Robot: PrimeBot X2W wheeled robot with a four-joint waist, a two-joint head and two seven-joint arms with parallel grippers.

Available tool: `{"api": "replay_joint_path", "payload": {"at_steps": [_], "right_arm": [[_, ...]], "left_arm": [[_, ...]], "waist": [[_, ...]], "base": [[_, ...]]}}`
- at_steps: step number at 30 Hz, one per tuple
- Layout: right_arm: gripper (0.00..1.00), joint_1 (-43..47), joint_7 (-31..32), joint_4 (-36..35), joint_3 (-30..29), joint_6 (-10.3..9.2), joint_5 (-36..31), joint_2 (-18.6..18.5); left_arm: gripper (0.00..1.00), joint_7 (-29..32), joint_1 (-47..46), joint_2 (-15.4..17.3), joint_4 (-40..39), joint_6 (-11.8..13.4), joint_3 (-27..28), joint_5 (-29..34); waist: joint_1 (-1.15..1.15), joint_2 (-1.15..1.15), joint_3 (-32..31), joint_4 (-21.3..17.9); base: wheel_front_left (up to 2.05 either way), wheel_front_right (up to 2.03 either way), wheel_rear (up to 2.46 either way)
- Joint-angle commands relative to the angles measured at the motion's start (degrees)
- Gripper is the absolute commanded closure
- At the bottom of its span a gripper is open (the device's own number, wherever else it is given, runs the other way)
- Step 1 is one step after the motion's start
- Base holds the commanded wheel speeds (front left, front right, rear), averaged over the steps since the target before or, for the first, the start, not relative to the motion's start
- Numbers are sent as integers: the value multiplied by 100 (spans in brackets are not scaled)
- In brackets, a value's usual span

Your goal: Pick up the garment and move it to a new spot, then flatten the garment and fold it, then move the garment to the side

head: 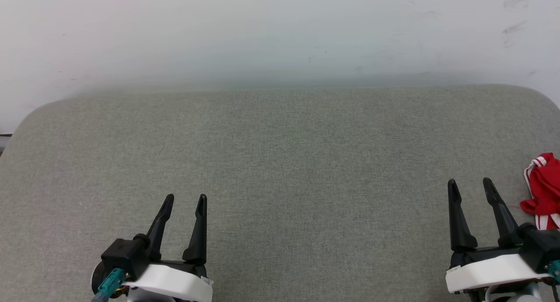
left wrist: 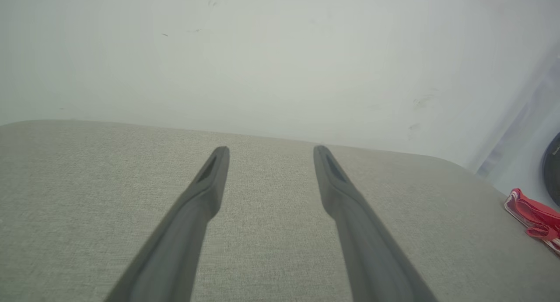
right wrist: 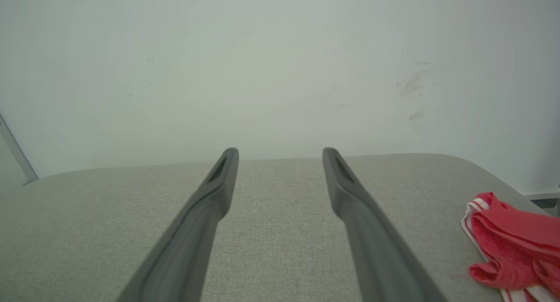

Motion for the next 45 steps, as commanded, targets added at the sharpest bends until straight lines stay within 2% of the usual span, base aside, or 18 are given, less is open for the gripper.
{"api": "replay_joint_path", "payload": {"at_steps": [1, 40, 41, 45], "right_arm": [[0, 4, -14, -29, -5, -5, 41, 23], [0, 93, -15, -83, 76, -5, 98, 25], [100, 32, -1, -41, 70, 1, 75, 1], [100, 86, 28, 127, 75, 1, 200, 2]], "left_arm": [[0, -12, 53, -12, -6, 2, 20, 19], [0, -12, 106, -46, 32, 1, 49, 223], [100, 0, 73, -40, 61, 0, 46, 199], [100, 19, 163, -41, 205, 2, 40, 74]], "waist": [[0, 0, -7, 4], [0, 0, -63, 61], [0, 0, -64, 62], [1, 0, -63, 63]], "base": [[0, 0, 0], [0, 0, 0], [0, 0, 0], [0, 0, 0]]}}
